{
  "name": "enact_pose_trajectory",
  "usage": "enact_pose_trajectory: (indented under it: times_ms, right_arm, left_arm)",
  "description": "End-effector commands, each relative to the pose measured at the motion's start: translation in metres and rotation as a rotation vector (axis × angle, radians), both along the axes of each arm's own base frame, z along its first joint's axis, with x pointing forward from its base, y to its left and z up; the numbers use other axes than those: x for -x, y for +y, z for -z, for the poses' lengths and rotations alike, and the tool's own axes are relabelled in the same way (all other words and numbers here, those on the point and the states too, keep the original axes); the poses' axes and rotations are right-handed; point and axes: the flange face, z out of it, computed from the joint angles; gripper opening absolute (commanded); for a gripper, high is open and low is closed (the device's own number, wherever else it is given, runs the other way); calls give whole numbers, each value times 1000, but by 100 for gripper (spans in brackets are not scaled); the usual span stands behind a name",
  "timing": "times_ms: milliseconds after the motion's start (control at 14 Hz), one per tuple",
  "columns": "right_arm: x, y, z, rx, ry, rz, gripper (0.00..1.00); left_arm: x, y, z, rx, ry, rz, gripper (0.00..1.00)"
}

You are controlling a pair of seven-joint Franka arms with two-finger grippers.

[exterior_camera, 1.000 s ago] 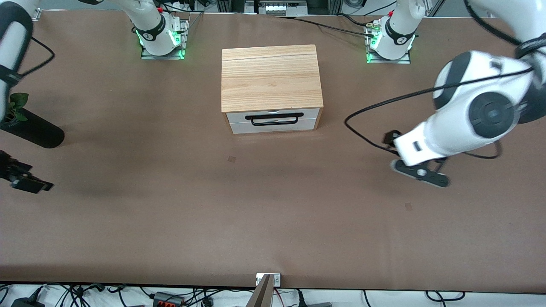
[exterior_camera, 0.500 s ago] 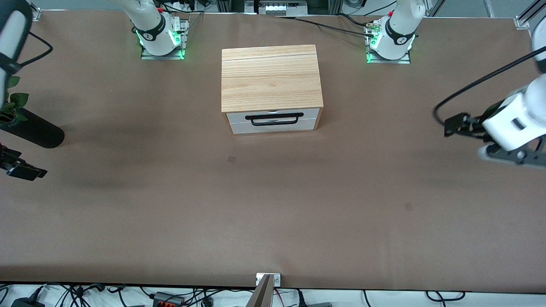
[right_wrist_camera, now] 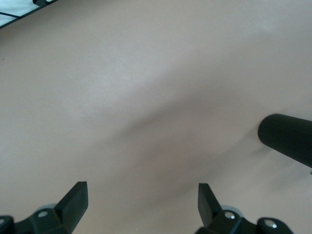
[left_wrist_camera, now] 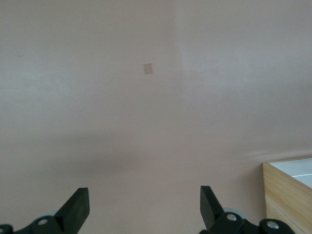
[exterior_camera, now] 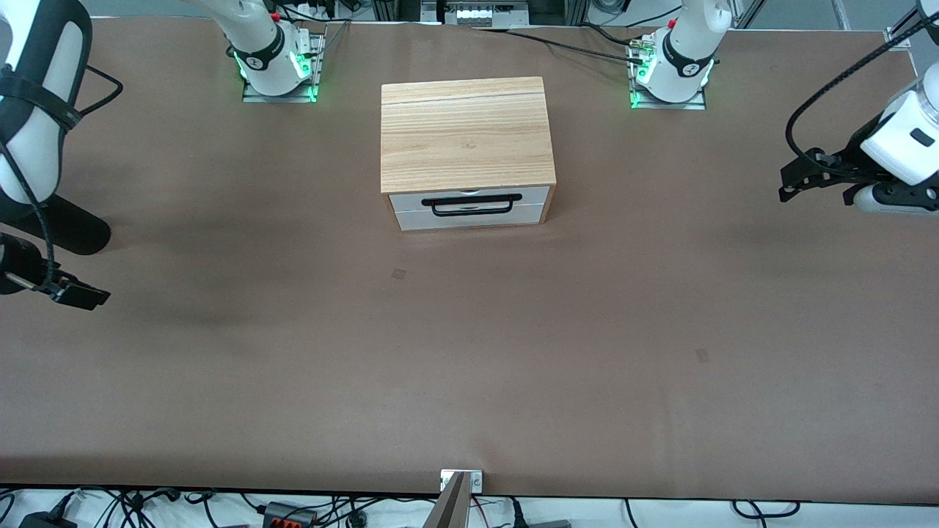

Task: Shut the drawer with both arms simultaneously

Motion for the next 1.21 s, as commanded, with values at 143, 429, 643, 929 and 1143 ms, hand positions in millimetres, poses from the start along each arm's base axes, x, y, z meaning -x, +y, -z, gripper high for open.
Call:
enact_pose_trajectory:
  times_ms: [143,429,643,929,1143]
  right_arm:
    - [77,-51,-27,-115,16,-223,100]
    - [114,-43,-15,-53,38,-354,100]
    - [134,-41,-6,-78,44,-372,100]
    - [129,-32,-6,-66,9,-395,100]
    - [130,-36,-9,-68,10,-401,100]
  left_arm:
    - [6,-13,-6,-42,35,23,100]
    - [6,-15,-7,-33,38,28,100]
    - [5,-17,-9,-33,37,31,100]
    - [0,-17,-9,-34,38,32,100]
    - [-5,-19,-10,-35,63,35,100]
